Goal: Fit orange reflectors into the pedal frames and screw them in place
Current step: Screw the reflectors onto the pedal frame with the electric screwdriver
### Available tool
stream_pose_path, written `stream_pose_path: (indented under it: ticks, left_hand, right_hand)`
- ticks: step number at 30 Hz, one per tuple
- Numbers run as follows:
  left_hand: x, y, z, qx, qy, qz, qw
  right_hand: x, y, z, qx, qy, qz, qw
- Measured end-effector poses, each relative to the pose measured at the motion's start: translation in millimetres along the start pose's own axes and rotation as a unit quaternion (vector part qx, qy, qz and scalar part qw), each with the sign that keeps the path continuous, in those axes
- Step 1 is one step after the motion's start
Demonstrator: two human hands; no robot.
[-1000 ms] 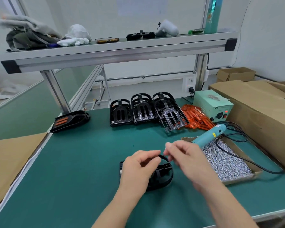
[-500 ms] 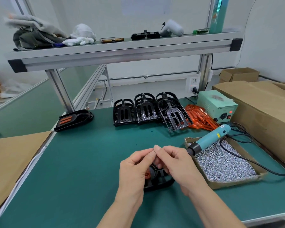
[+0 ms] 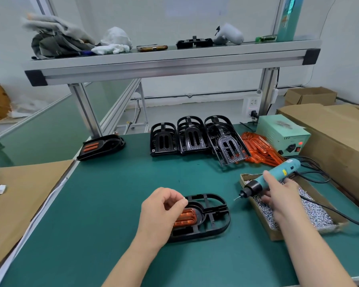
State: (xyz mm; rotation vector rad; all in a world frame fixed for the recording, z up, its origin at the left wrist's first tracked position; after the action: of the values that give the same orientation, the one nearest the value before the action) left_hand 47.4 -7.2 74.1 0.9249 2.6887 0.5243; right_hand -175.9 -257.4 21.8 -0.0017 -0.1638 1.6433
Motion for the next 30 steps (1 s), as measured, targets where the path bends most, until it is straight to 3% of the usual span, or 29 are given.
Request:
stream_pose_path:
  ticks: [4,8,13,16,18,21,30]
  left_hand:
    - [4.9,-0.2,-0.7,-0.054,-0.019,0.011,0.998]
    - [7.1,-0.9,-1.7,-0.079,-0.037,0.026,0.996]
    - [8.7,-5.0,-3.0,-0.104,-0.058,0.034,0.992]
    - [8.6,-7.3,-2.0,-0.112,-0.05,0.036,0.992]
    - [8.0,-7.3,-1.8,-0.098,-0.04,0.037,0.994]
    - [8.8,-8.3,-4.0,-0.089,-0.037,0.039,0.995]
    - [11.6,-8.6,-6.0,-0.059,-0.03,0.037,0.997]
  right_hand:
    - [-4.5,-6.9,-2.6,-0.041,-0.035,-0.024,0.998]
    - [5.5,-21.2,2.4,-0.189,-0.067,-0.009,0.98]
    - [29.5,-48.6,45.1,-0.335,0.052,0.034,0.94]
    - [46.2,-73.1,67.2,-0.39,0.064,0.128,0.91]
    - [55.0,-88.7,74.0,-0.385,0.046,0.186,0.903]
    - [64.6,-105.4,74.3,-0.364,0.042,0.199,0.909]
    - [91.7,-123.9,96.0,-0.303,0.21,0.15,0.917]
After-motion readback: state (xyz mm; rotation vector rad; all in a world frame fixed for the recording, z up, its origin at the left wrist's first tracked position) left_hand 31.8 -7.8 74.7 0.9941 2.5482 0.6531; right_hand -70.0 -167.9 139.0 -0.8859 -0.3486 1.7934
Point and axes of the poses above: each hand's wrist, its own x-axis away from the middle knuckle, its own y-axis out of the back of the hand, z = x × y, the point moved 9 cm from there along -x, towards the middle knuckle, and after that the axes turned 9 degrees about y, right-handed, at the moved point
